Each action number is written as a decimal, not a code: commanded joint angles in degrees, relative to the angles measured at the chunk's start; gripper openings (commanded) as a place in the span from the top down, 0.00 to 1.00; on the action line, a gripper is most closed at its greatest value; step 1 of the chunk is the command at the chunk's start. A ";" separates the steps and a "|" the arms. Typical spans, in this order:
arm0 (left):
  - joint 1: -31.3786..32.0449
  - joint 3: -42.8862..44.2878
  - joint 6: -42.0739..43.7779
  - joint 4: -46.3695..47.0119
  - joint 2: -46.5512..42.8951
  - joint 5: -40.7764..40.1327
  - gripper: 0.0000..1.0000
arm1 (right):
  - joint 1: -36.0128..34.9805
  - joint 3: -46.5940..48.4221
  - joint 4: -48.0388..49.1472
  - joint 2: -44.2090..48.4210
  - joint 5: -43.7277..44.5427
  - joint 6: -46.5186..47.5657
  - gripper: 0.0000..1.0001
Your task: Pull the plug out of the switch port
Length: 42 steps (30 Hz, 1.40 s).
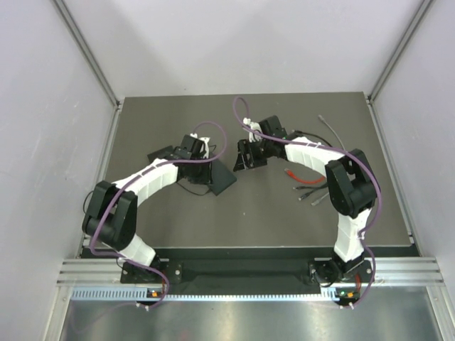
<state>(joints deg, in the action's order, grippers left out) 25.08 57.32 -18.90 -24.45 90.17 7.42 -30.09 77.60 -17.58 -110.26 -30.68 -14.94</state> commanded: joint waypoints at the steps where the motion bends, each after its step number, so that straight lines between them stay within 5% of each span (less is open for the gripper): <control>1: 0.41 -1.68 2.90 3.59 -0.61 -0.31 0.66 | 0.55 0.01 2.03 4.08 -3.16 1.58 0.35; 8: 1.37 -6.60 2.29 5.99 -2.46 -0.83 0.64 | -0.06 -3.33 3.17 5.84 -4.22 2.72 0.32; 14: 1.37 -7.57 2.02 6.16 -1.84 -1.36 0.64 | -2.95 -4.22 4.58 5.06 -0.01 5.53 0.07; 19: 1.37 -7.31 2.28 6.43 -1.66 -1.27 0.64 | -6.47 -4.39 4.40 3.82 10.16 11.76 0.01; 30: 1.37 -5.46 4.66 5.29 0.18 1.45 0.69 | -8.85 -5.79 6.50 3.29 16.17 9.06 0.04; 42: 1.81 -3.01 9.58 2.66 1.05 -0.03 0.70 | -8.85 -11.51 11.69 7.69 10.47 4.66 0.10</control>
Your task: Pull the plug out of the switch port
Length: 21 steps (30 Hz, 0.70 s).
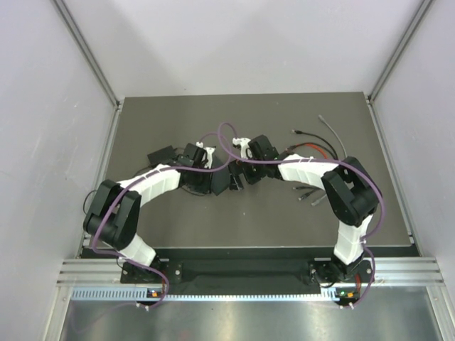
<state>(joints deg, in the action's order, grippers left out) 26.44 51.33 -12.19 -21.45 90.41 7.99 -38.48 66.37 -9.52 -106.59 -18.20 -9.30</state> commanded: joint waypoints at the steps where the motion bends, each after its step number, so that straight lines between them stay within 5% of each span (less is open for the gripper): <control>1: 0.46 3.42 2.87 -0.95 1.08 -0.78 0.70 | -0.46 -1.14 3.98 4.54 -2.37 -1.24 0.10; 21: 2.57 -1.49 0.76 3.35 1.17 -1.84 0.73 | -0.72 -5.63 7.76 7.88 -2.99 -4.14 0.18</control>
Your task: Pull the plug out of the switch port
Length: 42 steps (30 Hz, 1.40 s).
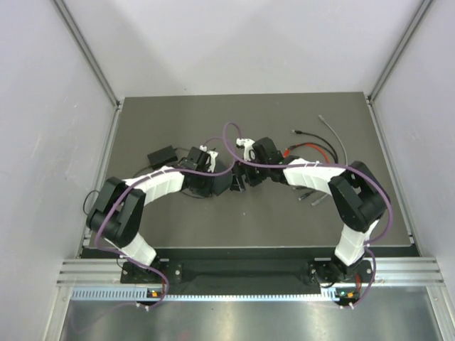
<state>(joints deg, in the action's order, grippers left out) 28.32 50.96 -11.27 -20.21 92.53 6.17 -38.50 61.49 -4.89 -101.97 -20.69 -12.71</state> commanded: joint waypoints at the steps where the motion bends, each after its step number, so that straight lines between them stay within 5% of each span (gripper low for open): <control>1: 0.69 -1.47 -0.68 2.54 -1.21 -0.11 0.74 | -0.96 -1.46 3.39 3.53 -0.06 -1.00 0.21; 4: 0.86 -2.53 -2.52 3.15 -2.35 -0.11 0.81 | -2.80 -3.31 4.45 4.06 3.54 -2.75 0.28; 10: 1.48 -5.08 -6.65 6.32 -3.59 1.12 0.89 | -8.59 -7.95 15.13 3.45 10.57 -12.50 0.56; 14: 2.44 -5.08 -7.98 6.94 -3.32 1.03 0.96 | -13.00 -11.66 22.63 4.15 18.48 -18.83 0.85; 18: 2.71 -4.38 -8.68 6.41 -2.62 1.20 1.00 | -15.90 -10.17 22.81 3.19 24.89 -20.42 0.99; 30: 2.71 -5.17 -11.23 7.81 -1.30 3.58 1.00 | -23.98 -5.16 22.90 -1.38 41.41 -22.36 1.00; 42: 2.71 -5.87 -10.79 8.08 -2.09 5.07 1.00 | -25.57 -3.23 22.64 -6.30 46.09 -28.69 1.00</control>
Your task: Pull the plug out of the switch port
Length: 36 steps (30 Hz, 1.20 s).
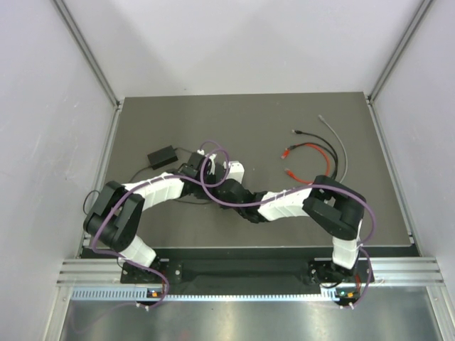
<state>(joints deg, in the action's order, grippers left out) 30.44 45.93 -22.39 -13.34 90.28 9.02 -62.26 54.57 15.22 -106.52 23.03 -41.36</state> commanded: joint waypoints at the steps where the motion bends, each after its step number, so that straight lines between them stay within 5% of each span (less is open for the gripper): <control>1: 0.59 -0.93 0.42 1.39 -0.01 2.32 1.00 | -1.90 4.23 2.18 -2.11 2.55 -0.03 1.00; 15: 0.68 -2.87 0.86 2.00 -0.11 4.34 1.00 | -0.32 8.54 0.68 -7.56 11.60 -9.16 1.00; 20: 0.68 -5.23 -0.46 3.23 -0.63 4.51 1.00 | 2.14 5.73 5.60 -6.60 8.89 -15.06 1.00; 30: 0.68 -3.92 -0.37 4.29 0.25 8.29 1.00 | 5.13 -0.24 7.54 -1.07 1.50 -10.67 1.00; 34: 0.68 -2.60 -0.63 3.07 -1.33 8.92 0.80 | 5.57 -5.25 7.10 3.41 -2.19 -8.66 0.98; 36: 0.59 -1.99 -0.99 2.45 -2.65 8.39 0.73 | 5.74 -7.54 6.49 6.23 -3.24 -7.42 0.89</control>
<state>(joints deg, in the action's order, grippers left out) 30.52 42.83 -22.92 -7.38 89.62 14.66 -57.71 49.08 19.62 -105.67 21.74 -51.94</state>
